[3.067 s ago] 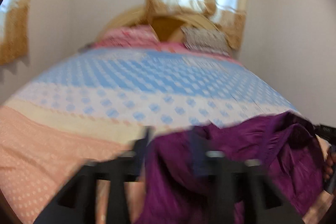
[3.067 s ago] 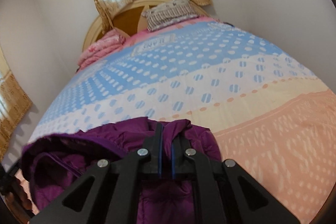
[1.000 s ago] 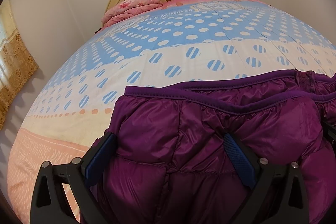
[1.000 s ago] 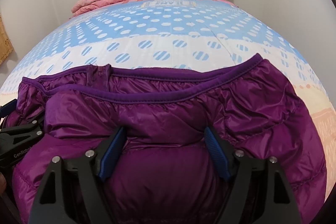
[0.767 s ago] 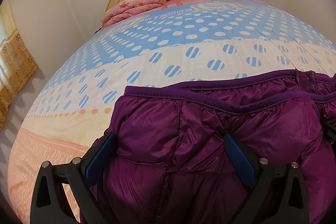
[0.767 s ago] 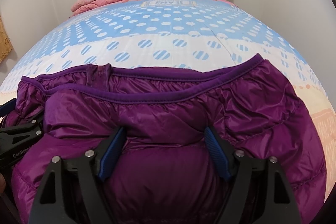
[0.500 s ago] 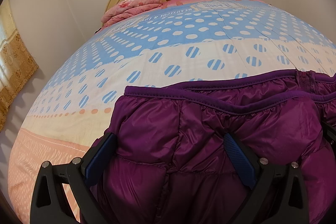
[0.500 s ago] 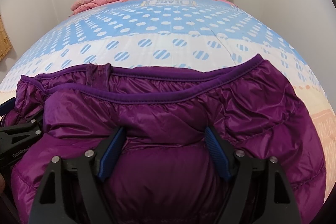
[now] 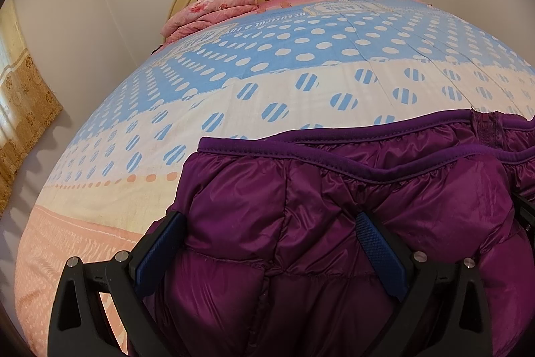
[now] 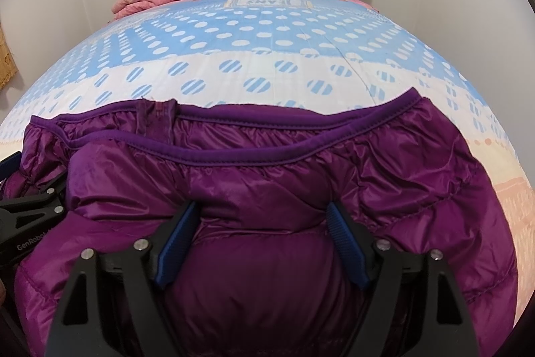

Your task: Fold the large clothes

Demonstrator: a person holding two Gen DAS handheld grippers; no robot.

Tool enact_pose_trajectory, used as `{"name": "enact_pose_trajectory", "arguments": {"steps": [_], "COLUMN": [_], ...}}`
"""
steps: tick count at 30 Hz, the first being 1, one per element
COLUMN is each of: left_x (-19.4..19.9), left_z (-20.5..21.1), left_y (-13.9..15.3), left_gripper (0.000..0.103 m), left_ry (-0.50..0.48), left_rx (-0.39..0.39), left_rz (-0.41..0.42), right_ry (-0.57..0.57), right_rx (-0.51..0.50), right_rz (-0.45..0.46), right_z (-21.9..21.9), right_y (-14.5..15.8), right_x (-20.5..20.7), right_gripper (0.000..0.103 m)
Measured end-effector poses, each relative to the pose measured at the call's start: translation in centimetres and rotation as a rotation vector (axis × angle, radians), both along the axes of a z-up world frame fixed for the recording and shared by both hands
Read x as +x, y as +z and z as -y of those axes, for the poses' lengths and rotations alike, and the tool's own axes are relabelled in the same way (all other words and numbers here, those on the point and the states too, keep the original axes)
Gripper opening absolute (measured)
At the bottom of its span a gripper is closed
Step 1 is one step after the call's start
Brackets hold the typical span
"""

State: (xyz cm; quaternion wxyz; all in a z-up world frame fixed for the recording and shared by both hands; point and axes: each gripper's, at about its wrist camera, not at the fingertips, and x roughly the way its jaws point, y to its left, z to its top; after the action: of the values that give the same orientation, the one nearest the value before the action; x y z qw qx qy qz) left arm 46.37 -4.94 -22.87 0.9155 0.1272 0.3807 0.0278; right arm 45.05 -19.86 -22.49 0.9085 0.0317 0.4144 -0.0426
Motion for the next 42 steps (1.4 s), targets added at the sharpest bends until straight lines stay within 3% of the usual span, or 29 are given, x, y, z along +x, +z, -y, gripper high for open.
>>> {"name": "enact_pose_trajectory", "arguments": {"steps": [5,7,10,14,16,25,29,32,35,37,39,41,42], "left_x": [-0.4,-2.6,-6.8,-8.4,-8.1,-8.4,-11.4,-15.6,-18.3,-18.9,-18.7,-19.1,-19.2], "left_z": [-0.3,-1.2,-2.0,-1.4,-1.1,-1.8,-4.0,-7.7,-11.8,-13.9,-14.2,-13.6,-13.2], "left_y": [0.9,3.0,5.3,3.3,1.4,0.6,3.2,4.6,3.6,1.9,0.8,0.6,0.6], "left_gripper": [0.102,0.102,0.102,0.102,0.102,0.102,0.102,0.102,0.102,0.102,0.102,0.102,0.095], "left_ry": [0.014,0.021,-0.024,-0.014,-0.004,0.015,0.078,0.153,0.250,0.295,0.284,0.255,0.236], "left_rx": [0.023,-0.038,-0.135,-0.069,-0.029,-0.043,-0.111,-0.118,-0.169,-0.261,-0.330,-0.350,-0.355], "left_rz": [-0.020,-0.002,0.064,0.058,0.025,0.042,0.067,0.130,0.106,0.040,-0.005,0.014,0.021], "right_ry": [0.005,0.013,-0.004,0.040,0.042,0.028,0.035,0.043,0.046,0.046,0.045,0.033,0.032], "right_rx": [-0.024,-0.045,-0.002,-0.001,-0.069,-0.143,-0.112,-0.066,-0.072,-0.124,-0.126,-0.125,-0.135], "right_rz": [-0.025,-0.044,0.044,0.040,0.023,0.033,0.017,0.040,0.091,0.079,0.047,0.029,0.019], "right_z": [-0.1,-0.3,-0.8,-3.2,-4.1,-4.6,-3.9,-3.5,-4.0,-4.8,-5.1,-5.1,-5.3], "right_y": [0.2,0.9,3.6,3.4,2.1,0.2,0.7,2.8,3.6,2.5,0.5,-0.5,-0.5], "right_x": [0.0,-0.3,-3.8,-7.3,-7.7,-7.9,-8.1,-10.8,-14.7,-16.4,-16.9,-16.6,-16.4], "right_gripper": [0.082,0.082,0.082,0.083,0.083,0.090,0.091,0.091,0.100,0.101,0.101,0.101,0.101]}}
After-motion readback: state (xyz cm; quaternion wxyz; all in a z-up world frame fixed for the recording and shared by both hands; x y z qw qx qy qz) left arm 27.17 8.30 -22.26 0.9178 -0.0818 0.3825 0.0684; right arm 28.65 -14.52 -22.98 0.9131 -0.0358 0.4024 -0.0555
